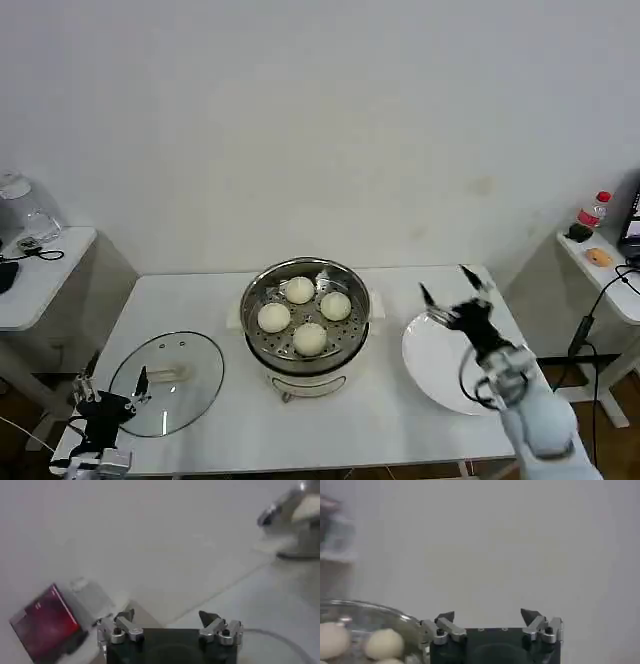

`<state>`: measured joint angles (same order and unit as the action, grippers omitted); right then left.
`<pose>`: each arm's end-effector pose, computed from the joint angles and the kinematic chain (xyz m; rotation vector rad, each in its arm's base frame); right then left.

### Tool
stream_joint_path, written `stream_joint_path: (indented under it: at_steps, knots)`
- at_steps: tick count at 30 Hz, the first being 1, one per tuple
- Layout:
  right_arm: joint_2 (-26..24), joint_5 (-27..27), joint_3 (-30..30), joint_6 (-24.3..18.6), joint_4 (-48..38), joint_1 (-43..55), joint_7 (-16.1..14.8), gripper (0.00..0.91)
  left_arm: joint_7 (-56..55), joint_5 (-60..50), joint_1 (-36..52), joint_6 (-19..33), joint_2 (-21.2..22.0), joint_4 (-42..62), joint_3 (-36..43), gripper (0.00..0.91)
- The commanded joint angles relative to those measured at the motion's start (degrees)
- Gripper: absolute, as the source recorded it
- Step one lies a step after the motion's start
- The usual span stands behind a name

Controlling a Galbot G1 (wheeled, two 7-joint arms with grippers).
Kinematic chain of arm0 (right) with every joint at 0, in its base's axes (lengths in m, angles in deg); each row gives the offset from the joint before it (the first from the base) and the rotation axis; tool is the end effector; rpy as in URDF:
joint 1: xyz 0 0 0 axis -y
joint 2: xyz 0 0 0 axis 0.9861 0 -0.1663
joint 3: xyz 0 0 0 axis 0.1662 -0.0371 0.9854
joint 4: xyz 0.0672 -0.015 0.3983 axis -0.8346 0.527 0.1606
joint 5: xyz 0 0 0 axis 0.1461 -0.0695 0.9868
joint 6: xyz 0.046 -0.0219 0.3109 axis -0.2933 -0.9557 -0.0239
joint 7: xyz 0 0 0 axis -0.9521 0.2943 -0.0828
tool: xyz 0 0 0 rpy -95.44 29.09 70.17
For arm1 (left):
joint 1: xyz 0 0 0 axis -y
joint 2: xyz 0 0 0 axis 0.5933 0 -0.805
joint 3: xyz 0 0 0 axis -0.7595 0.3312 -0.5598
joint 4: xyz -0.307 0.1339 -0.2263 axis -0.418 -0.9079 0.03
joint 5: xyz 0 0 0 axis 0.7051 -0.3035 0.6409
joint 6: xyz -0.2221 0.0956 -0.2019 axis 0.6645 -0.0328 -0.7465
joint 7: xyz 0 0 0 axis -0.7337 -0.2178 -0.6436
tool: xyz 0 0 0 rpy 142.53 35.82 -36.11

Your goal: Take steamed baozi put them in steamer then cover it.

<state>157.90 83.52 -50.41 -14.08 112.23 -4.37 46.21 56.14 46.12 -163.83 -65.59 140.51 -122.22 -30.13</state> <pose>0.2208 -0.1387 -0.3277 -0.3224 2.9980 -0.3542 0.0809 0.1565 -0.3440 0.1995 -2.6296 -1.3320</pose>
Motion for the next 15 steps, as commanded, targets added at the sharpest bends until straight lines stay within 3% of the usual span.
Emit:
stream_joint_path:
  at_steps: [1, 6, 15]
  knots:
    - [9.4, 0.7, 15.8, -5.3, 5.4, -19.4, 0.1, 0.907, 2.0, -33.5, 4.8, 3.1, -6.4, 13.6, 2.6, 0.907]
    - [10.8, 1.6, 16.6, -4.4, 8.5, -21.7, -0.1, 0.907, 1.1, -38.6, 9.3, 4.0, -7.5, 20.7, 5.9, 0.907]
    - [13.1, 0.3, 17.0, -4.6, 10.5, -23.6, -0.2, 0.907, 2.4, -38.9, 9.5, 3.9, -8.3, 20.9, 8.2, 0.907]
